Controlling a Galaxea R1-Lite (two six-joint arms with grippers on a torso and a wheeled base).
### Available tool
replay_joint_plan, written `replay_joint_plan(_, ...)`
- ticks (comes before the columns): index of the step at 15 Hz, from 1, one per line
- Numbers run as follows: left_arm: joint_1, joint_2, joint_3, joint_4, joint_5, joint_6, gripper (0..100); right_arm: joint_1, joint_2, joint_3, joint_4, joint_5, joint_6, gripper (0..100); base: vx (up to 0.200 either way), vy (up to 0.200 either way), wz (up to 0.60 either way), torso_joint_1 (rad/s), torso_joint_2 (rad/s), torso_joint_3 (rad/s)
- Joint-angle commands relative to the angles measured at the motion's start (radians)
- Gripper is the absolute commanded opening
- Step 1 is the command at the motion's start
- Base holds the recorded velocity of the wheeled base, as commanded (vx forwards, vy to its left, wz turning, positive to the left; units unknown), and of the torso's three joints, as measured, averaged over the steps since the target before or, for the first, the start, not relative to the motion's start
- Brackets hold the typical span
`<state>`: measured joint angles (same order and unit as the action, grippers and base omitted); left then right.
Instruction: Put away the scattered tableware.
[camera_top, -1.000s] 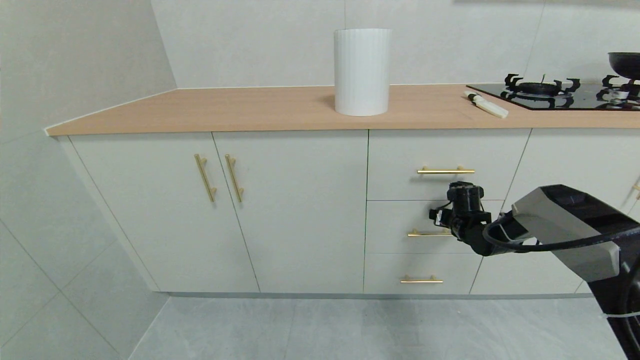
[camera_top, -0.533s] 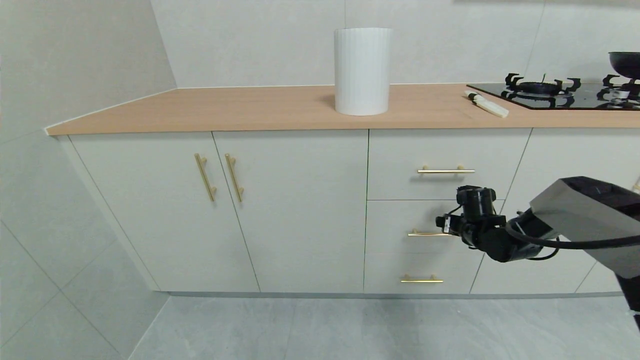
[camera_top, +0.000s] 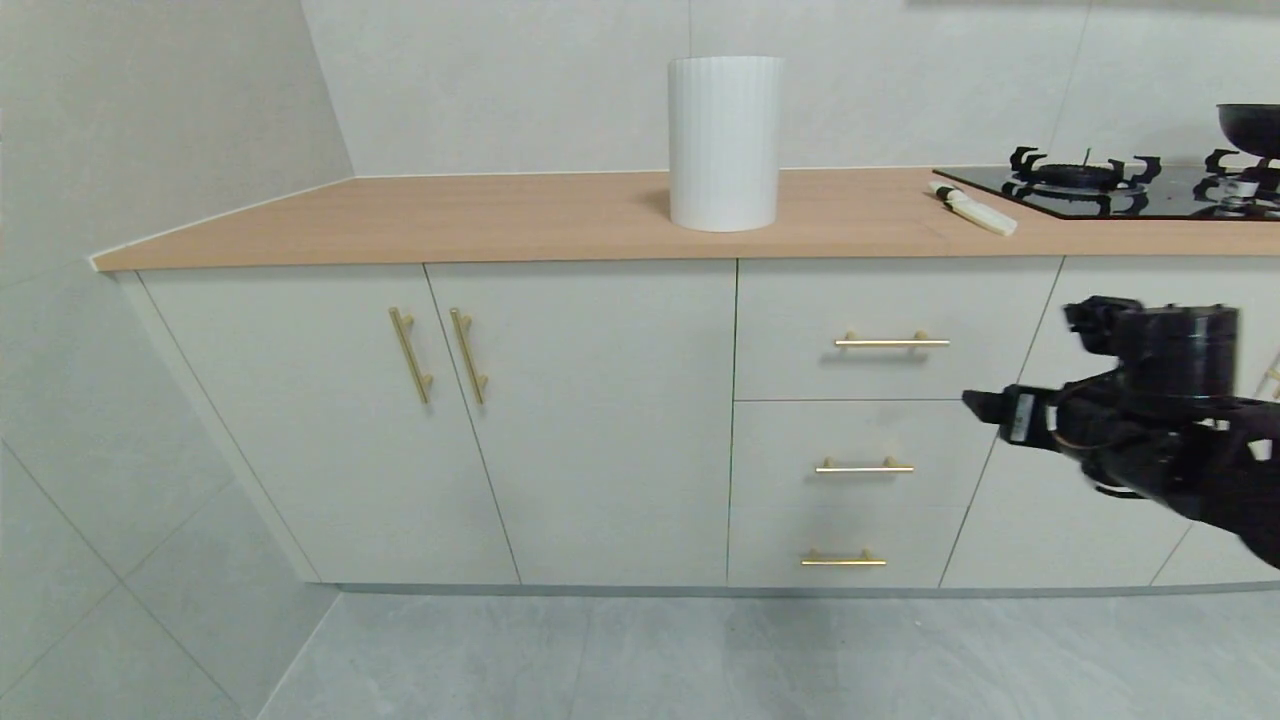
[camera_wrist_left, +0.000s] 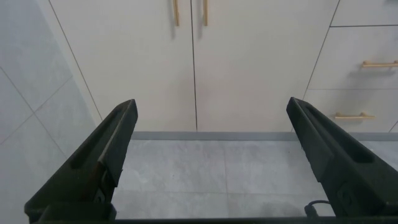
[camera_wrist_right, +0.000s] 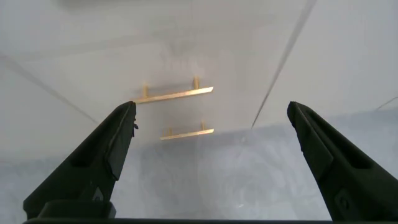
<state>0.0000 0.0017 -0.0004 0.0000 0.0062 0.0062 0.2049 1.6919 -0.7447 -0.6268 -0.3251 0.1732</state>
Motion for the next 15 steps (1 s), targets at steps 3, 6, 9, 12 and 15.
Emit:
replay_joint_plan(3, 0.000, 0.000, 0.000, 0.000, 0.001, 0.000, 100, -0.055, -0.940, 0.314, 0.179, -0.048, -0.208, 100, 0.000, 0.000, 0.00, 0.000, 0.00, 0.000)
replay_joint_plan(6, 0.000, 0.001, 0.000, 0.000, 0.001, 0.000, 100, -0.059, -1.273, 0.266, 0.541, -0.042, -0.233, 100, 0.000, 0.000, 0.00, 0.000, 0.00, 0.000)
replay_joint_plan(9, 0.000, 0.001, 0.000, 0.000, 0.001, 0.000, 100, -0.065, -1.466, 0.258, 0.725, -0.042, -0.236, 100, 0.000, 0.000, 0.00, 0.000, 0.00, 0.000)
replay_joint_plan(12, 0.000, 0.000, 0.000, 0.000, 0.000, 0.000, 100, -0.127, -1.589, 0.306, 0.783, 0.003, -0.265, 100, 0.000, 0.000, 0.00, 0.000, 0.00, 0.000)
replay_joint_plan(15, 0.000, 0.001, 0.000, 0.000, 0.001, 0.000, 100, -0.202, -1.689, 0.384, 0.796, 0.089, -0.267, 100, 0.000, 0.000, 0.00, 0.000, 0.00, 0.000)
